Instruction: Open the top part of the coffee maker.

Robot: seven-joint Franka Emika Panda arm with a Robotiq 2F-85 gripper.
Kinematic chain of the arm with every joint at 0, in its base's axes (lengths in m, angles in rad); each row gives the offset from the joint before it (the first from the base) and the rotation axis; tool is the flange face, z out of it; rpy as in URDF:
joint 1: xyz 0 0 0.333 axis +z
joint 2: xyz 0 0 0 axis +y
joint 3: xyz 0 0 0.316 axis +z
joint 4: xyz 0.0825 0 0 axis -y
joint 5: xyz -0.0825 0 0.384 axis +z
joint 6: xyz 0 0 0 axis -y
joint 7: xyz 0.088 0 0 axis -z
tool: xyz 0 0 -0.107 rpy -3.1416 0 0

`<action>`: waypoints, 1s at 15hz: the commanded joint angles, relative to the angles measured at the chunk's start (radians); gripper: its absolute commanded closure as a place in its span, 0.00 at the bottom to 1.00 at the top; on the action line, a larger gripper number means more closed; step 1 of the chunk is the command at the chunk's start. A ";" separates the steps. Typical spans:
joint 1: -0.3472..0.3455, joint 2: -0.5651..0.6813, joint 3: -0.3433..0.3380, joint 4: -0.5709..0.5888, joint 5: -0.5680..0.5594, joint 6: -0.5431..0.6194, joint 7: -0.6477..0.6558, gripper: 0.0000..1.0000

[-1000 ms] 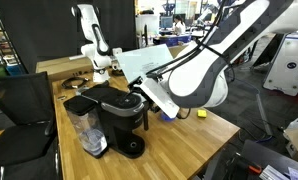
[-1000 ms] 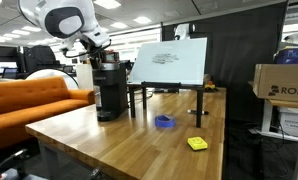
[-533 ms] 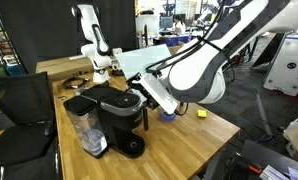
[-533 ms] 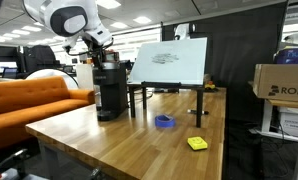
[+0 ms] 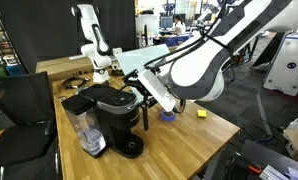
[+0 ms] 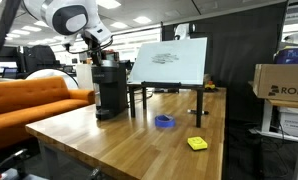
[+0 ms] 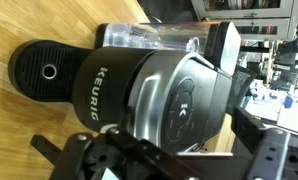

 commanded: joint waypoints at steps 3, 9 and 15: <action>-0.052 -0.059 0.062 0.027 -0.054 0.000 0.010 0.00; -0.116 -0.105 0.120 0.019 -0.085 0.001 0.007 0.00; -0.170 -0.167 0.192 0.012 -0.034 -0.001 -0.073 0.00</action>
